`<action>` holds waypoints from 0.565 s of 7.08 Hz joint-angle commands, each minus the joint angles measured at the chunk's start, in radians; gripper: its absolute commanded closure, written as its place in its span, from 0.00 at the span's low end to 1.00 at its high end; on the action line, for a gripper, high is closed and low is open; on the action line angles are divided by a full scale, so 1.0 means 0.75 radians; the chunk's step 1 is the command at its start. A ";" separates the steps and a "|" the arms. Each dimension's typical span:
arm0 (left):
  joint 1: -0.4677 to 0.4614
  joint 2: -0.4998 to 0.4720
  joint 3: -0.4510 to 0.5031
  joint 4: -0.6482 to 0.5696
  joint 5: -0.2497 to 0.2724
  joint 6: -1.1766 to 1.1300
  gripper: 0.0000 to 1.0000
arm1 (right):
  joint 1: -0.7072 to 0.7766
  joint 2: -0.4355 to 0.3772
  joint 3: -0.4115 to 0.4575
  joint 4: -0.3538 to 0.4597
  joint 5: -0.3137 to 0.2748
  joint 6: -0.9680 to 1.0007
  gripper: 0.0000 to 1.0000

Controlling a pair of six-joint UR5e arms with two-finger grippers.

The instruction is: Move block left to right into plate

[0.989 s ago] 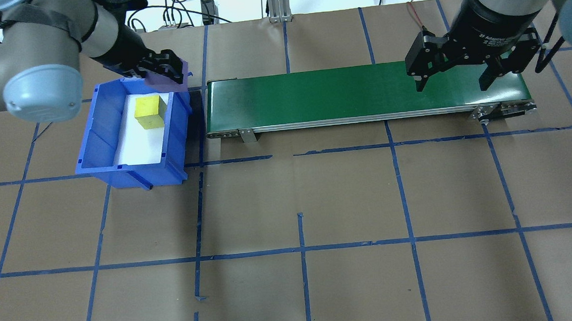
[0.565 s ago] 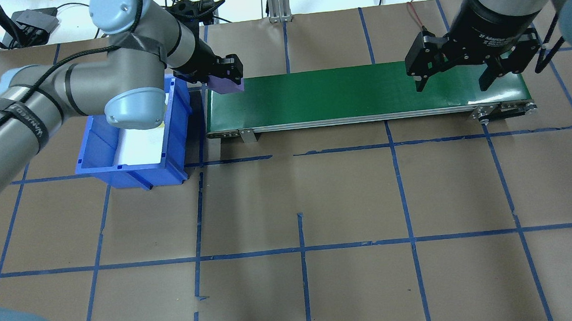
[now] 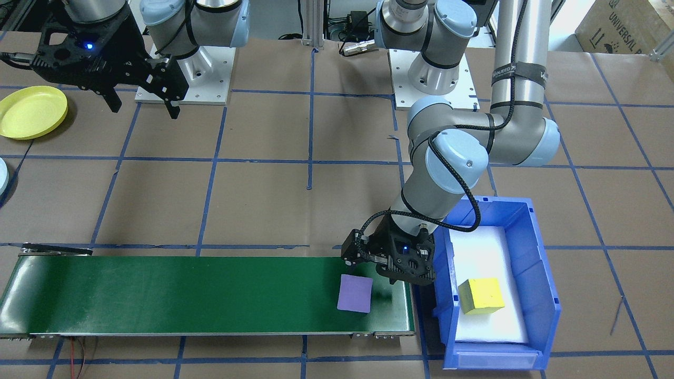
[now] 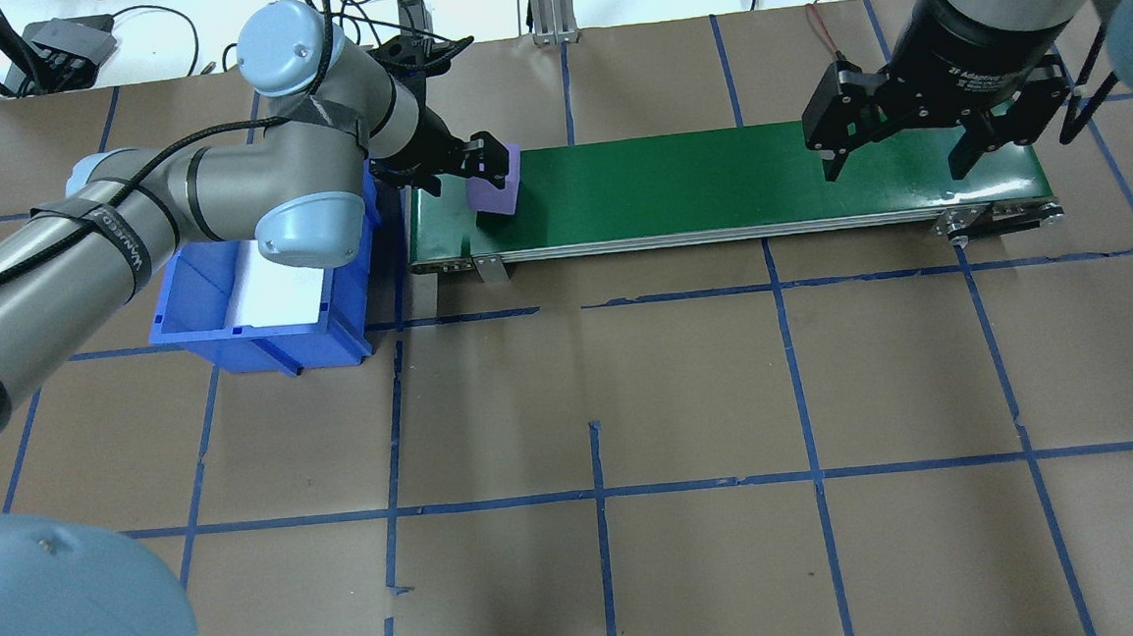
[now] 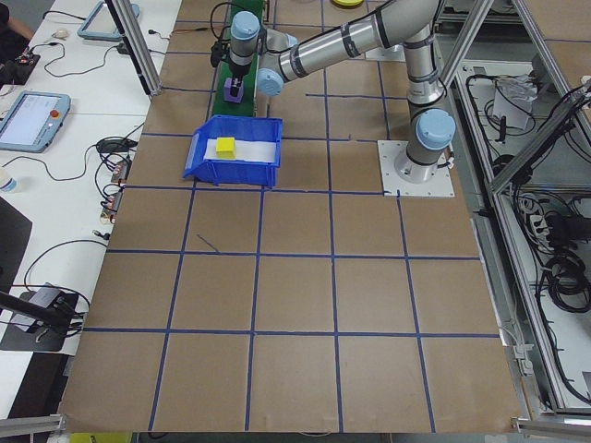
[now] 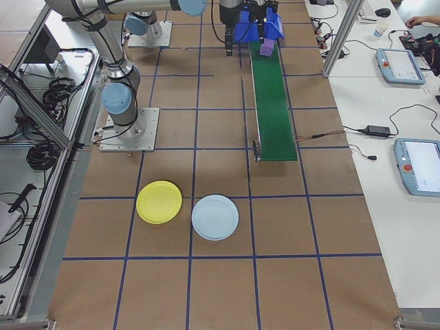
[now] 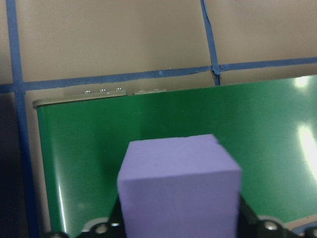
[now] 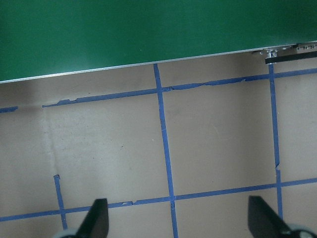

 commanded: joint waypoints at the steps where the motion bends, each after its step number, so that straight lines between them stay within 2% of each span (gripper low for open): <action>1: 0.009 0.052 0.014 -0.005 0.072 0.023 0.00 | 0.000 0.000 0.000 0.000 0.000 0.000 0.00; 2: 0.059 0.129 0.034 -0.086 0.253 0.179 0.00 | -0.002 0.000 0.000 0.000 0.000 0.000 0.00; 4: 0.263 0.207 0.028 -0.217 0.261 0.392 0.00 | -0.002 0.000 0.000 0.000 -0.002 0.000 0.00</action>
